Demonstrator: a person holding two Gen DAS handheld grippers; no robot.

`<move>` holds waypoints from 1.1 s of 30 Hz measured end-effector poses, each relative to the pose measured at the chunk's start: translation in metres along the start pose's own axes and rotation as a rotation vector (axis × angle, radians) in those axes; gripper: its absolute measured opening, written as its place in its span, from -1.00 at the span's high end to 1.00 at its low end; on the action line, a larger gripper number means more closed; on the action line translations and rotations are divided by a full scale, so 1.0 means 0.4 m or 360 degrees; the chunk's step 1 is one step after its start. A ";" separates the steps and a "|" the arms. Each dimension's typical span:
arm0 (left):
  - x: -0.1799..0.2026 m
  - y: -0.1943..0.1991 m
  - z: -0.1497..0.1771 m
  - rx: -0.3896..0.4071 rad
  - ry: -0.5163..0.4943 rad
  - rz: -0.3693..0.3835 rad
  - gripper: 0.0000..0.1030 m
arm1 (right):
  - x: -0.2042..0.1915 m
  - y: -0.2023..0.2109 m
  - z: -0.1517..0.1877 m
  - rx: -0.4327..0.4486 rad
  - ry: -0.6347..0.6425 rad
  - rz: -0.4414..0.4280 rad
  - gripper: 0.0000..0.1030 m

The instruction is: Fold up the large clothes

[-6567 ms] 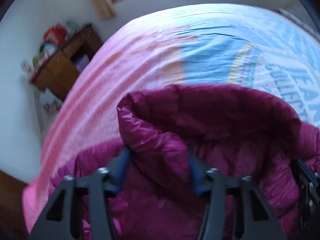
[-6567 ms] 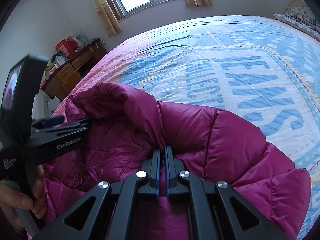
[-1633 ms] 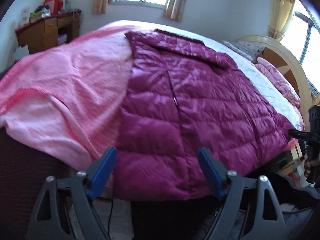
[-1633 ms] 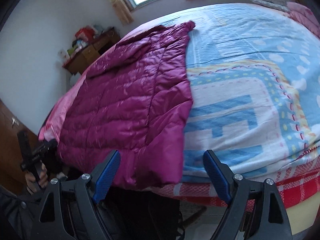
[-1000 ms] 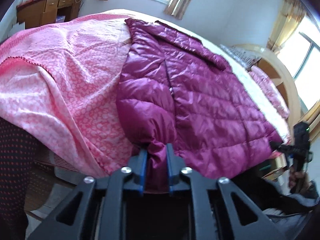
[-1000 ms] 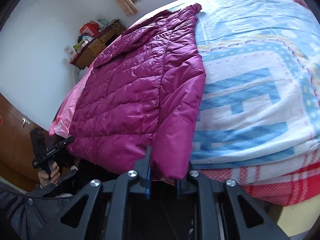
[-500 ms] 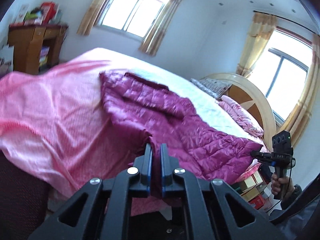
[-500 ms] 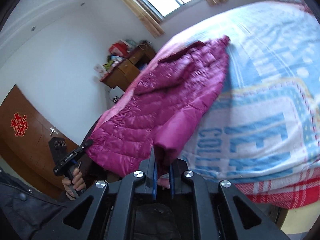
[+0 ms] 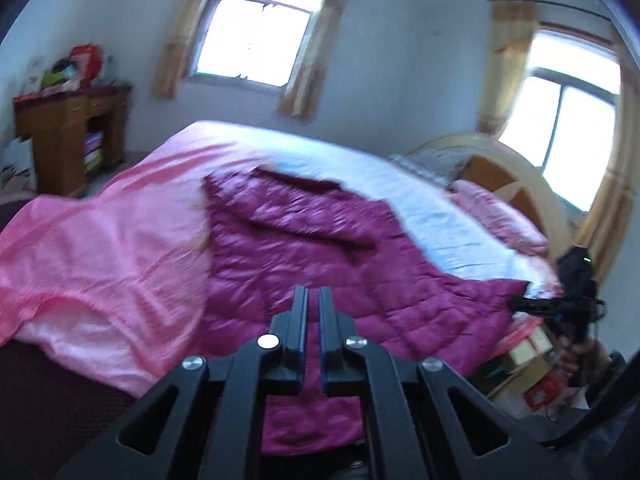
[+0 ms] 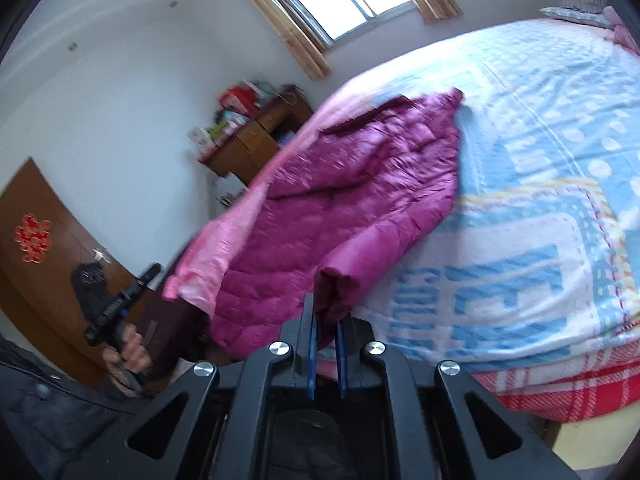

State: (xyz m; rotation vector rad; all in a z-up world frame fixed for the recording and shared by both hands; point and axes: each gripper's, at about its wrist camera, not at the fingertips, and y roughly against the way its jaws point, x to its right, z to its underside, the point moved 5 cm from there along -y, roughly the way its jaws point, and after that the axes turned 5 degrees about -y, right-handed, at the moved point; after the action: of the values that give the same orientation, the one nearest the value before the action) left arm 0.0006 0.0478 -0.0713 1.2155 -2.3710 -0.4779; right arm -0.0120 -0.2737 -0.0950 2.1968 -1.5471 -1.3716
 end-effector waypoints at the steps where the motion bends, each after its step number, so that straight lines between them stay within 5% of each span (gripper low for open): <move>1: -0.014 -0.009 0.007 -0.0035 0.0028 -0.0011 0.77 | 0.008 -0.005 0.004 -0.0012 -0.0001 0.0003 0.85; 5: -0.080 -0.066 0.062 -0.0211 0.0112 -0.0129 0.03 | 0.046 -0.005 0.000 -0.0018 -0.0126 -0.0047 0.63; 7: -0.080 -0.078 0.084 -0.0262 0.0107 -0.0139 -0.16 | 0.063 0.024 -0.011 0.0058 -0.0179 -0.0070 -0.38; 9: -0.075 -0.098 0.104 -0.0321 0.0087 -0.0138 -0.35 | 0.080 0.071 -0.031 0.0192 -0.0239 -0.0125 -0.73; 15: -0.068 -0.122 0.153 -0.0432 -0.0026 -0.0217 -0.40 | 0.129 0.071 -0.027 0.0189 -0.0280 0.0000 -0.72; 24: -0.096 -0.162 0.231 -0.0586 0.0122 -0.0129 -0.40 | 0.139 -0.077 0.060 -0.0107 -0.0158 0.0107 -0.69; 26: -0.097 -0.164 0.242 -0.0584 0.0144 -0.0122 -0.09 | 0.131 -0.092 0.070 -0.0173 -0.0119 0.0128 -0.05; 27: -0.096 -0.163 0.246 -0.0583 0.0143 -0.0119 0.06 | 0.138 -0.114 0.078 -0.0233 -0.0124 0.0183 0.52; 29: -0.095 -0.160 0.242 -0.0573 0.0152 -0.0100 0.72 | 0.154 -0.139 0.096 -0.0281 -0.0160 0.0199 0.60; 33: -0.099 -0.139 0.220 -0.0505 0.0265 0.0039 0.85 | 0.157 -0.120 0.090 -0.0240 -0.0244 0.0075 0.75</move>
State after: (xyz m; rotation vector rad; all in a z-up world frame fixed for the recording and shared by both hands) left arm 0.0131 0.0586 -0.1815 1.0372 -2.0724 -0.6868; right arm -0.0009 -0.2879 -0.1799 1.9968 -1.4781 -1.6186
